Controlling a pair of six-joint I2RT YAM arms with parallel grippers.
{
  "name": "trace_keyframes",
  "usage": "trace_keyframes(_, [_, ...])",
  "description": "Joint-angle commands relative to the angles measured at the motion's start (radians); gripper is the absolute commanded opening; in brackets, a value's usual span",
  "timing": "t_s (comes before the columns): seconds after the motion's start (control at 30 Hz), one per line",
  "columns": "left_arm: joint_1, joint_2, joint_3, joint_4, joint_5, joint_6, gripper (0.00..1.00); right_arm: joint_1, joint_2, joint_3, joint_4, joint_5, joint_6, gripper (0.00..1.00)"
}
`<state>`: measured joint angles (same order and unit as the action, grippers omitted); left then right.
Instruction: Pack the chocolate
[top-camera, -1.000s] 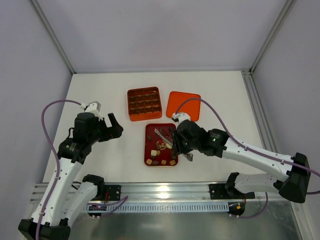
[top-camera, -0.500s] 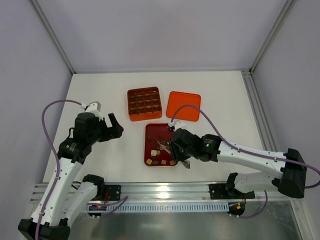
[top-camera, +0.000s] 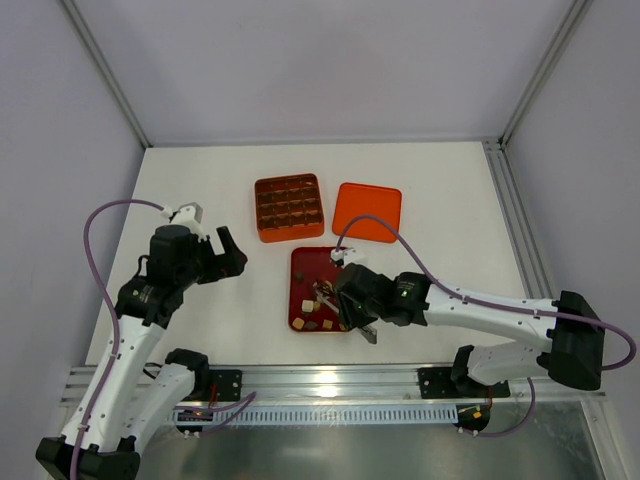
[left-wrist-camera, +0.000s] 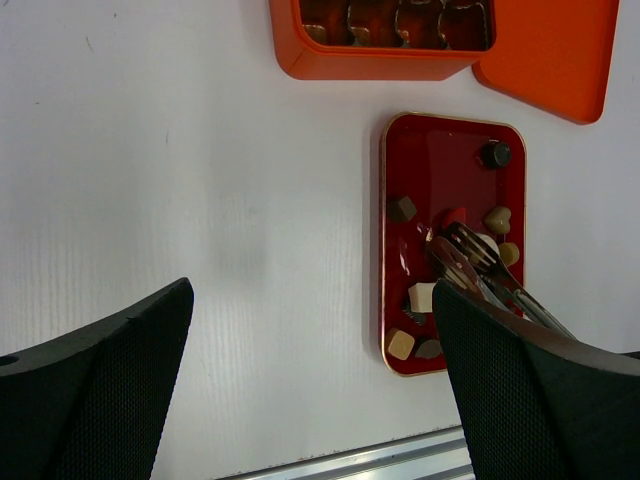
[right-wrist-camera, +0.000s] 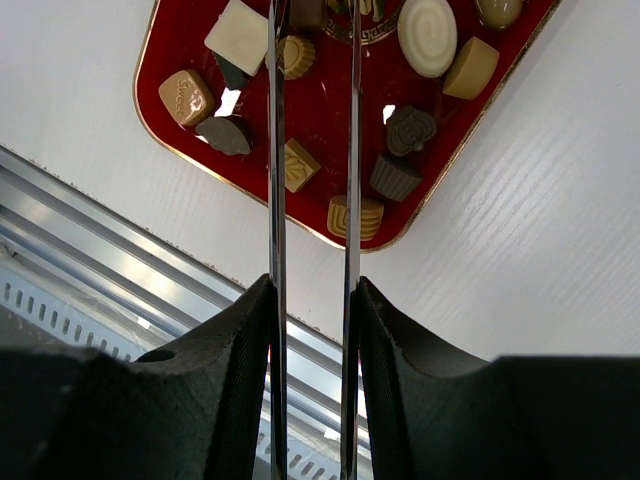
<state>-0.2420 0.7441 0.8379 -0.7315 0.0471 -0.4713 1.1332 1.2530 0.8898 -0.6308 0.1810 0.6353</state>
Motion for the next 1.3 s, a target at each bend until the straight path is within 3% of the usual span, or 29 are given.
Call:
trace_keyframes(0.0, [-0.003, -0.006, 0.000, 0.026, -0.012, -0.003, 1.00, 0.007, 0.008, 0.003, 0.036, 0.020, 0.014, 0.39])
trace_keyframes(0.27, [-0.005, -0.008, 0.000, 0.024, -0.013, -0.003, 1.00, 0.007, 0.011, 0.055, -0.003, 0.038, -0.019, 0.26])
trace_keyframes(0.73, [-0.006, -0.011, 0.000, 0.024, -0.010, -0.004, 1.00, -0.067, 0.055, 0.287, -0.069, 0.060, -0.149, 0.26])
trace_keyframes(0.97, [-0.005, -0.009, 0.000, 0.024, -0.012, -0.006, 1.00, -0.211, 0.198, 0.500, 0.009, -0.015, -0.253, 0.25])
trace_keyframes(1.27, [-0.006, 0.001, 0.000, 0.024, -0.010, -0.004, 1.00, -0.369, 0.519, 0.822, 0.089, -0.095, -0.325, 0.26])
